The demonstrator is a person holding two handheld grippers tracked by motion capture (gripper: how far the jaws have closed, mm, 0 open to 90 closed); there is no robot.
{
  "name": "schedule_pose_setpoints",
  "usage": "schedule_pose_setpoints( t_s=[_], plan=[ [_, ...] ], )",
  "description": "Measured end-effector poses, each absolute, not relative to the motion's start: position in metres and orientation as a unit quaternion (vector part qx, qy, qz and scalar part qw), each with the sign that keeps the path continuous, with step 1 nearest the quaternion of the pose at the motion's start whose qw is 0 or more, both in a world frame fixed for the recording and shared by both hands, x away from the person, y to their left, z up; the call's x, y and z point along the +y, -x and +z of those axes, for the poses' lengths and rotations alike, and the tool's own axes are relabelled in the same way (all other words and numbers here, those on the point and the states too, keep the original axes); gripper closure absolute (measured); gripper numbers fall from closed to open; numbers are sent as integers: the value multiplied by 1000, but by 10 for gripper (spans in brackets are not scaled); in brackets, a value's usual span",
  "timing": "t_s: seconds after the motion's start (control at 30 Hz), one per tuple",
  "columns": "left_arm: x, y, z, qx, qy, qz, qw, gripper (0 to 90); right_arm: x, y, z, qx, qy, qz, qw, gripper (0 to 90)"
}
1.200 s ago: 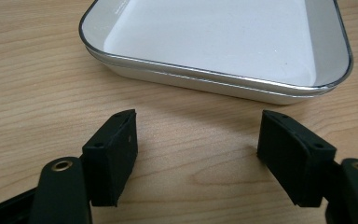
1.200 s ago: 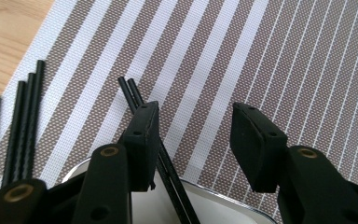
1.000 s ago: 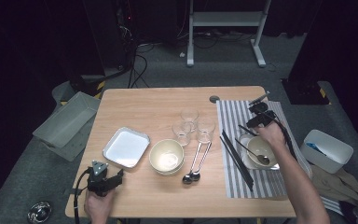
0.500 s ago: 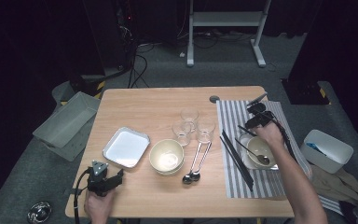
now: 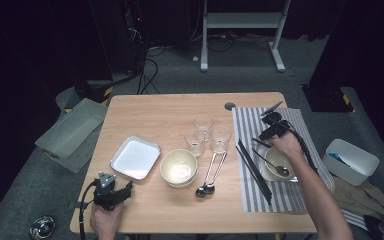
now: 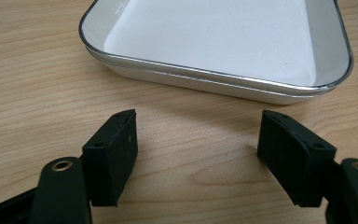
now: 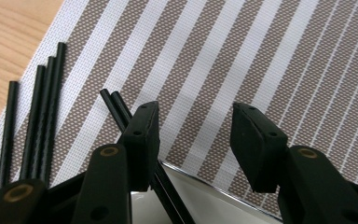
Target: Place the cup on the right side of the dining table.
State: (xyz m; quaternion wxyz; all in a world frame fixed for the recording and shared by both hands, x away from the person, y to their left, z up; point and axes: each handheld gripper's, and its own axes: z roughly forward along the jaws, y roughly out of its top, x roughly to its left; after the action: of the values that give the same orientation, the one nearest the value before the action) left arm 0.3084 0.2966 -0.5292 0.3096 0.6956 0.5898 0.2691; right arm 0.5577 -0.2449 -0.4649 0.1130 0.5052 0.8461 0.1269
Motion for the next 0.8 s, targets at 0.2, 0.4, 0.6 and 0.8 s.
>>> schedule_pose_setpoints(
  t_s=[0.2,0.4,0.6,0.8],
  plan=[
    [297,-308,-529,590,-695,269,310,290,-242,-555,-464,854,-492,132,107,520],
    [296,-308,-529,590,-695,269,310,290,-239,-551,-463,860,-480,138,103,517],
    [296,-308,-529,590,-695,269,311,290,-236,-548,-464,865,-472,139,98,510],
    [296,-308,-529,590,-695,269,311,290,-233,-545,-465,868,-465,145,98,501]
  ],
)
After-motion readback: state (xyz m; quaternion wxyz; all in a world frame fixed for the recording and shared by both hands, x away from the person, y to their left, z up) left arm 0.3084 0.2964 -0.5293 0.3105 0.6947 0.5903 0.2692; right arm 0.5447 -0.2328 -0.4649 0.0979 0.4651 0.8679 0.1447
